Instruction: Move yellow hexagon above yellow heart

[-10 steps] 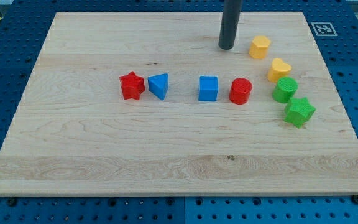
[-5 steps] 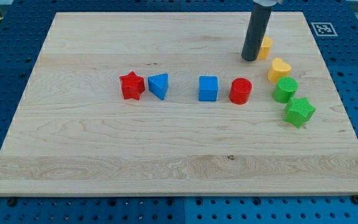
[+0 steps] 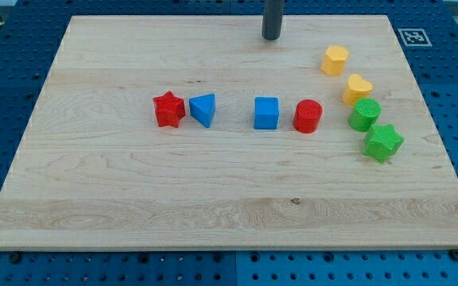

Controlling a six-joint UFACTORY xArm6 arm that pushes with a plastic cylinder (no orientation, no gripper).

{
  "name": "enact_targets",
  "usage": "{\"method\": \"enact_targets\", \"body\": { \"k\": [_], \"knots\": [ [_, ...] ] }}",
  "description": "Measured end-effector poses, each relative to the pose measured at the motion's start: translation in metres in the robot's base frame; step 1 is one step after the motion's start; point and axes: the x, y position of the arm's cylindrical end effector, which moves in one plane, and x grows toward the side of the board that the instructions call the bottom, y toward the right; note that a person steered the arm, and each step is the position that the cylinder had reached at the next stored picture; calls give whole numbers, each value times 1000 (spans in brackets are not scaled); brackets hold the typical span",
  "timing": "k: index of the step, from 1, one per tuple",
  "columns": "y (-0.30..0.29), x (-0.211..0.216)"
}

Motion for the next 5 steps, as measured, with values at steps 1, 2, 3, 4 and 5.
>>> {"method": "enact_targets", "body": {
  "k": [1,2,3,4,5],
  "knots": [
    [3,0],
    [35,24],
    [61,50],
    [86,55],
    [97,64]
  ]
}}
